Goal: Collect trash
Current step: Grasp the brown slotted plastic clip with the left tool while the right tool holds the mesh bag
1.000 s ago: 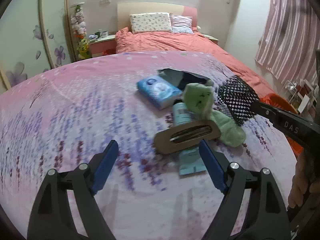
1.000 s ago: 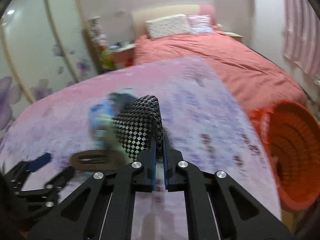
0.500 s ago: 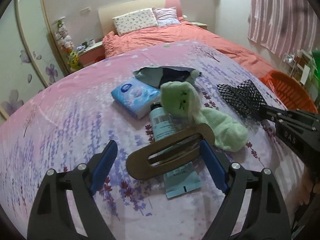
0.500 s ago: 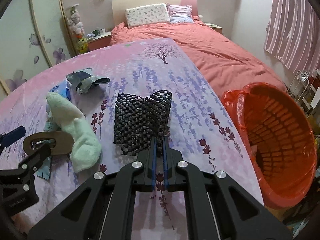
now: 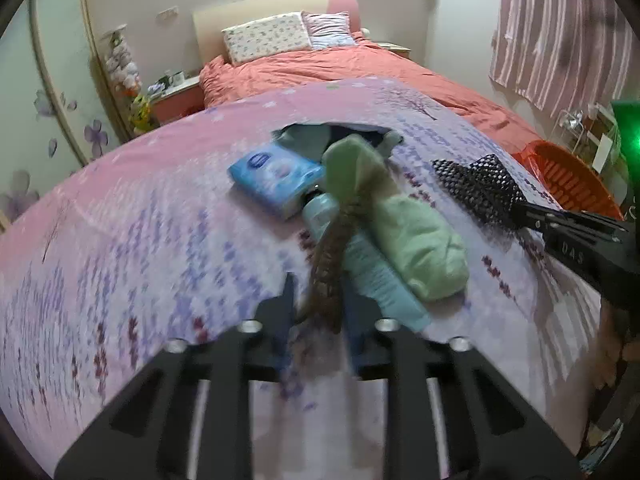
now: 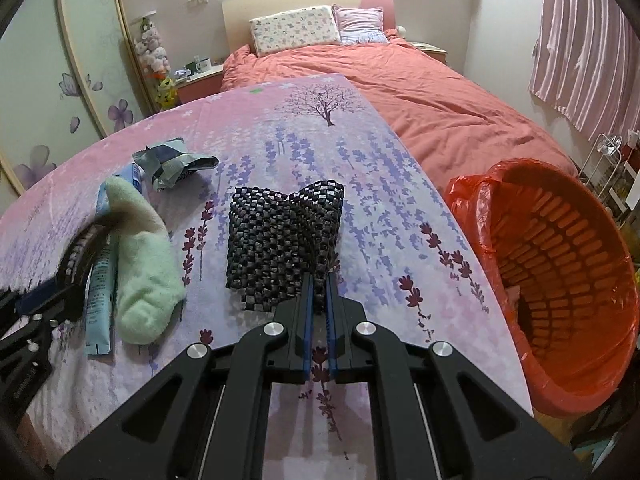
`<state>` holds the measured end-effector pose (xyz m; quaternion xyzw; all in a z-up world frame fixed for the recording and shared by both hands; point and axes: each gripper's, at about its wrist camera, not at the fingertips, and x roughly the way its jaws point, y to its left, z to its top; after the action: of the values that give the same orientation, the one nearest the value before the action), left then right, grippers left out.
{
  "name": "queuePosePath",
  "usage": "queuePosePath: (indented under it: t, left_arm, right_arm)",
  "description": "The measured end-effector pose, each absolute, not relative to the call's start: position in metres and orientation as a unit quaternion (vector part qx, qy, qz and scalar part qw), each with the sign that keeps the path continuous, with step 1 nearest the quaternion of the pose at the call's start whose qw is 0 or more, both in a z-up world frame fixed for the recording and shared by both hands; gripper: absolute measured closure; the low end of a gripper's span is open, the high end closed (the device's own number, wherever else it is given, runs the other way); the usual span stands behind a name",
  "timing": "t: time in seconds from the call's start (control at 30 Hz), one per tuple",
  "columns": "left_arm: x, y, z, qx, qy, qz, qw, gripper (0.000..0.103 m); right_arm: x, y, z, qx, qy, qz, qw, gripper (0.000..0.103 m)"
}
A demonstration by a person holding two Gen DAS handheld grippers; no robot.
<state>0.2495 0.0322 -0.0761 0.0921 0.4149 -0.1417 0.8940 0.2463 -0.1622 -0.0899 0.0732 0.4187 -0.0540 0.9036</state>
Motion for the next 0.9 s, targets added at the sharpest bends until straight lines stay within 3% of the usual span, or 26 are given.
queuePosePath:
  t: [0.33,0.57,0.8,0.87,0.9]
  left_arm:
    - [0.251,0.111,-0.069,-0.032,0.434,-0.088,0.896,0.083]
    - [0.255,0.101,-0.073,-0.024,0.436,-0.087,0.896,0.057]
    - [0.269,0.093,-0.083,-0.008,0.446,-0.069,0.892,0.056]
    - [0.271,0.091,-0.084,0.0,0.443,-0.065,0.894,0.056]
    - [0.272,0.089,-0.084,0.005,0.442,-0.063,0.895,0.056]
  right_arm:
    - [0.244,-0.162,-0.092,0.068,0.419,-0.056,0.904,0.097]
    - [0.245,-0.163,-0.091,0.072,0.419,-0.054,0.903,0.096]
    - [0.244,-0.174,-0.093,0.1,0.417,-0.035,0.903,0.096]
    - [0.246,-0.176,-0.093,0.104,0.418,-0.024,0.902,0.093]
    - [0.247,-0.178,-0.093,0.108,0.42,-0.021,0.901,0.084]
